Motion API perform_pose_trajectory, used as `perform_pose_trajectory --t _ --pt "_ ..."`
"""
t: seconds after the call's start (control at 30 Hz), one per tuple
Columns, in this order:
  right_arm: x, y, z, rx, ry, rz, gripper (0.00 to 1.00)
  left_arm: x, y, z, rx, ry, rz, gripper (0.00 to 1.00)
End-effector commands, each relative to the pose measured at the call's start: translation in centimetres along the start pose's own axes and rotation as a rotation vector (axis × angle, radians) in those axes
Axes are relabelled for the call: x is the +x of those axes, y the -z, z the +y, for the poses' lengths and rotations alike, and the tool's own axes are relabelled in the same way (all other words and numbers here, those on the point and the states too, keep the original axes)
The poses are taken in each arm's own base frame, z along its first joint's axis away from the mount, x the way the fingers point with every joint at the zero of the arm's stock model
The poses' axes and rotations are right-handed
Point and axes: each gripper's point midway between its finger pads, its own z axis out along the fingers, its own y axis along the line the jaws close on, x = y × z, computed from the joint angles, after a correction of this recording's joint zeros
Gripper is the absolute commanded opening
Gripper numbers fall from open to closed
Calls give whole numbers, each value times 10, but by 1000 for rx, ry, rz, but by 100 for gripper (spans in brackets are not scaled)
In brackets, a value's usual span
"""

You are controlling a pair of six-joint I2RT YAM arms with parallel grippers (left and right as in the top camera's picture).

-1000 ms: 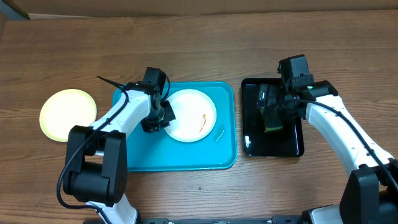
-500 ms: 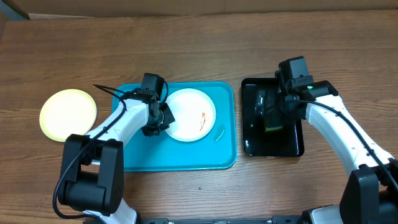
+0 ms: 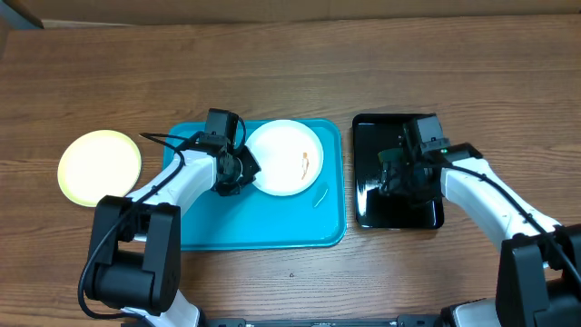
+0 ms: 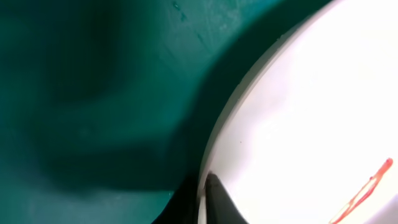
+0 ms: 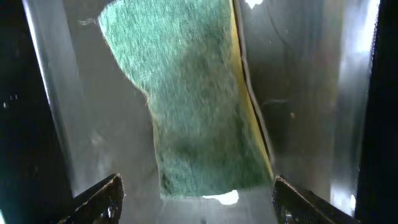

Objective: Clean dirty plates on tray and stack at the side
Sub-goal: 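Grasp the green sponge in the black tray with the right gripper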

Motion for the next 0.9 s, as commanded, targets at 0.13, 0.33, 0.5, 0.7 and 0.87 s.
perform_pose_trajectory --t 0.13,0.33,0.5,0.7,0.87 --pt "-15 -5 -14 74 -3 -89 78 35 -29 44 -135 -12 117 84" --pt "-23 -4 -20 112 -3 -124 79 34 -29 44 -131 -39 116 49" --pt "-18 -13 -14 82 4 -107 79 24 -30 41 -116 -46 78 39" --pt "1 -41 -13 45 7 -66 69 11 -31 38 -107 -93 23 37" --pt "-2 -40 -12 42 7 -65 6 4 -31 39 -119 -106 -8 17"
